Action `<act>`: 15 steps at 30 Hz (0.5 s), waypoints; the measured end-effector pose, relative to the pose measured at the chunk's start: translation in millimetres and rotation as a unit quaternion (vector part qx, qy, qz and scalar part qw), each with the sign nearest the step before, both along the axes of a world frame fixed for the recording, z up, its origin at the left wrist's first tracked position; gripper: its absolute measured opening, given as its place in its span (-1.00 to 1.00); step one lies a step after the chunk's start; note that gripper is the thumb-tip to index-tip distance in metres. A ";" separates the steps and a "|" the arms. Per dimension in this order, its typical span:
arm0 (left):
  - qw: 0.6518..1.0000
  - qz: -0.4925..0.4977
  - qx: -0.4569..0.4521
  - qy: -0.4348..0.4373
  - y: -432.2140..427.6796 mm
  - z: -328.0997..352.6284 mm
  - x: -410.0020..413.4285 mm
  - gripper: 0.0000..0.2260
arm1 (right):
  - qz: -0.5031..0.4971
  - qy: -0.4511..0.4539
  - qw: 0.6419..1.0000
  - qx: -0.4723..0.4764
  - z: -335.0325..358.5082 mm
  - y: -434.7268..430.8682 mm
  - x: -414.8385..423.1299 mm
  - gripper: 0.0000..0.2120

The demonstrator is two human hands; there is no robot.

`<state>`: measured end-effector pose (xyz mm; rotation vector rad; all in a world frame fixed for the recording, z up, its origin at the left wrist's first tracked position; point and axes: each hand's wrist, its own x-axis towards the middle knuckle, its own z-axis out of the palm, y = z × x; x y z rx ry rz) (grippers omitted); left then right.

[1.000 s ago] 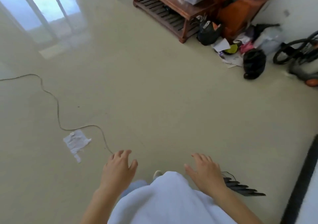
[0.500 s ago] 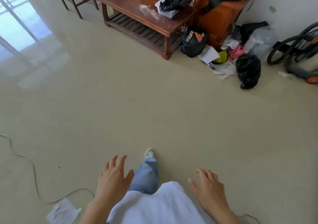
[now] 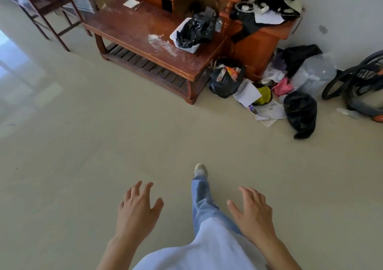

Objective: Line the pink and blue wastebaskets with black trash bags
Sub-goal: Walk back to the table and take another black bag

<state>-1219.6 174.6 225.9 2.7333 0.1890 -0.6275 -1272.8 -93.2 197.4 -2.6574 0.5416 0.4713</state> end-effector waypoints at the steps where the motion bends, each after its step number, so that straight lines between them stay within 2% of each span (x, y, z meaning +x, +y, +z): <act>1: 1.000 0.002 -0.003 0.010 -6.9 -4.8 26.3 -0.50 | -0.010 0.003 1.000 0.000 -2.8 -10.0 28.2 -0.45; 4: 0.999 0.022 -0.019 0.030 -26.7 -11.2 110.8 -0.49 | -0.014 0.012 1.000 -0.016 -5.5 -39.0 117.0 -0.44; 8: 0.999 0.015 -0.028 0.005 -45.9 -0.6 233.1 -0.50 | 0.025 0.035 0.999 -0.021 6.5 -57.2 236.8 -0.45; 15: 1.000 0.014 -0.023 -0.002 -58.6 3.5 404.0 -0.50 | 0.065 0.025 0.998 0.000 13.4 -47.8 423.1 -0.49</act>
